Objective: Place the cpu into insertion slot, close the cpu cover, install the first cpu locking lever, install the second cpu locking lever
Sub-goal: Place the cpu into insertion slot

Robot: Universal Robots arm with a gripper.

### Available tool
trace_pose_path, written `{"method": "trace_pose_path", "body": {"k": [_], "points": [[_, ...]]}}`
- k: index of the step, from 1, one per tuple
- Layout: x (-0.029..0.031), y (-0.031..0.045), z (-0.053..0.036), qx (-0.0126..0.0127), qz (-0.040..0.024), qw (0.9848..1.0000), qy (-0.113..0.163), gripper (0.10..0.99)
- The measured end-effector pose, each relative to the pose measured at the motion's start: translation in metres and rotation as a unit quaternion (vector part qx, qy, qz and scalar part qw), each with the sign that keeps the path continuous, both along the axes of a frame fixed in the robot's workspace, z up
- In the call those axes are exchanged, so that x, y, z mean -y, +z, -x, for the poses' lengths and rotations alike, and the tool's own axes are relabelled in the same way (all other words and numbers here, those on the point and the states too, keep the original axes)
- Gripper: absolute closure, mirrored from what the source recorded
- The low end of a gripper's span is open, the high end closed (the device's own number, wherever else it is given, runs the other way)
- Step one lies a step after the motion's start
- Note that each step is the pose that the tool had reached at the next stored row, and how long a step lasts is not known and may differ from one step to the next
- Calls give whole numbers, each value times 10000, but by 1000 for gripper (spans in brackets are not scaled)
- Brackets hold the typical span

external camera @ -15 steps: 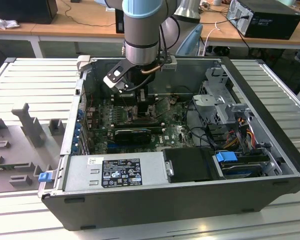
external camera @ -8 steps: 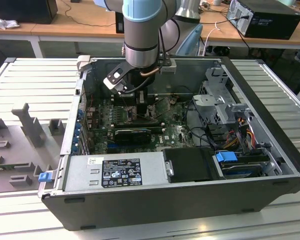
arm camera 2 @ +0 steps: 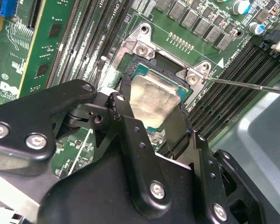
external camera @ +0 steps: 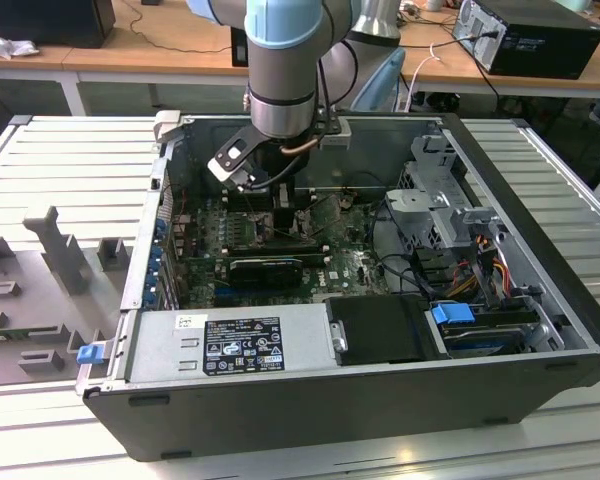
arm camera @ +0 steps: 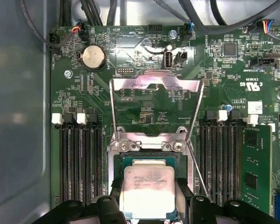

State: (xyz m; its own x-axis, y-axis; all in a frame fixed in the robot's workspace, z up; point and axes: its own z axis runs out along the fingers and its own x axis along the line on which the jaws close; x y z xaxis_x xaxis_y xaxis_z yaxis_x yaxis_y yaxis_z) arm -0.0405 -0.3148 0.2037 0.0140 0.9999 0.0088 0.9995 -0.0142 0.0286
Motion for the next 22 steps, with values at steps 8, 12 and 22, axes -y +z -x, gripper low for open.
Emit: {"method": "trace_pose_path", "body": {"k": [8,12,22], "points": [[0,-22,1,0,-2,10000,-1,561],[-1,-25,0,2,-6,10000,-1,549],[1,-22,1,0,40,10000,-1,486]]}}
